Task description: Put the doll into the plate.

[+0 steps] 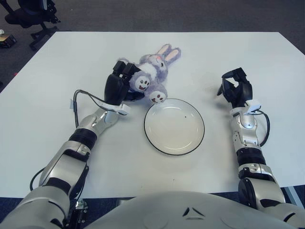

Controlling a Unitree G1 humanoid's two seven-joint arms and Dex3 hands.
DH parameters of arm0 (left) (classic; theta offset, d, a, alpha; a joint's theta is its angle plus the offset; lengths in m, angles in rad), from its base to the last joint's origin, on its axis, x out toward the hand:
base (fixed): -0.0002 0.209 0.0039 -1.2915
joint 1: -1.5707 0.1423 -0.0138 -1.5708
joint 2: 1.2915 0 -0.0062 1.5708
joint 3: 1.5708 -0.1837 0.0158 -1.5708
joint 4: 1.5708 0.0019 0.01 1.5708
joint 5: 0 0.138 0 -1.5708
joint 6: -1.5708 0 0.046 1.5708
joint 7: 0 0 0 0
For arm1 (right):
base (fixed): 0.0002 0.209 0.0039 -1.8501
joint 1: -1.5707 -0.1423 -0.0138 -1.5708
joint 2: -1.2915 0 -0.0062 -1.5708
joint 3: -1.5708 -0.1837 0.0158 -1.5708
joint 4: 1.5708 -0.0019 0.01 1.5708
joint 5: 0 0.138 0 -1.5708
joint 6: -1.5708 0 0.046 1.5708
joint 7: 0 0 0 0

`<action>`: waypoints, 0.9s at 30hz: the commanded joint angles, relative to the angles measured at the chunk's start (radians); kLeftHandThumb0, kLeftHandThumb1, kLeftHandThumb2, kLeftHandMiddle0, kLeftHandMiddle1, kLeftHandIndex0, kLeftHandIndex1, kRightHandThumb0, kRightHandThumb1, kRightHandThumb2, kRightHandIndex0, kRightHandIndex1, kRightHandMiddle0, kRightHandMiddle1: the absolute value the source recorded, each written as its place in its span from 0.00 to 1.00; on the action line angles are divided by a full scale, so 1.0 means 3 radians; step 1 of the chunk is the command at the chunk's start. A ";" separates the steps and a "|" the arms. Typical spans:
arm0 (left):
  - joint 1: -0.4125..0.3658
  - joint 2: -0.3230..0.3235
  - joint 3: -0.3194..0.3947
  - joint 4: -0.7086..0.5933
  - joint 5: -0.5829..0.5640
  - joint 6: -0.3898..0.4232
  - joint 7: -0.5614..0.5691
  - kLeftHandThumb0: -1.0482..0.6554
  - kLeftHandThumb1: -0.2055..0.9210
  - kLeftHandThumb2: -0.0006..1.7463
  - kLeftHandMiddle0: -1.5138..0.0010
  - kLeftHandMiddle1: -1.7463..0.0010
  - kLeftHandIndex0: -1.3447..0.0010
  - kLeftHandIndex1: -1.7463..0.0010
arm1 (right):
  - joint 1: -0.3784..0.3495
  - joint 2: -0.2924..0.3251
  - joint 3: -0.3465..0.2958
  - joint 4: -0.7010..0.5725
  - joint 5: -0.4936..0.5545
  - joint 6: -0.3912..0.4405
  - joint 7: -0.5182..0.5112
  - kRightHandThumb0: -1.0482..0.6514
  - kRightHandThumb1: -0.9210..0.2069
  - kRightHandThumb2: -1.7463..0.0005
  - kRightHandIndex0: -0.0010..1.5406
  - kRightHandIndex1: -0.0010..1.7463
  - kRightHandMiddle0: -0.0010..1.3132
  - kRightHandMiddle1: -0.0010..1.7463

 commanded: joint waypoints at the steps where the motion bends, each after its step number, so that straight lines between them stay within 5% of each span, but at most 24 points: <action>1: 0.0177 -0.0097 -0.0041 0.0203 -0.0091 -0.0139 -0.0092 0.62 0.44 0.76 0.62 0.00 0.63 0.04 | 0.0401 0.0114 0.0063 0.0236 -0.0085 0.0017 -0.0007 0.41 0.00 0.78 0.61 1.00 0.27 0.92; 17: -0.0023 -0.0387 0.0238 0.0918 -0.1338 -0.1607 -0.1206 0.62 0.38 0.82 0.57 0.00 0.63 0.01 | 0.0415 0.0052 0.0109 0.0221 -0.0104 0.0131 0.0000 0.41 0.00 0.79 0.61 1.00 0.27 0.91; 27: -0.0209 -0.0483 0.0393 0.1229 -0.2004 -0.1980 -0.2092 0.62 0.36 0.83 0.56 0.00 0.62 0.02 | 0.0417 0.0029 0.0127 0.0183 -0.0122 0.0267 -0.0012 0.41 0.00 0.79 0.60 1.00 0.28 0.91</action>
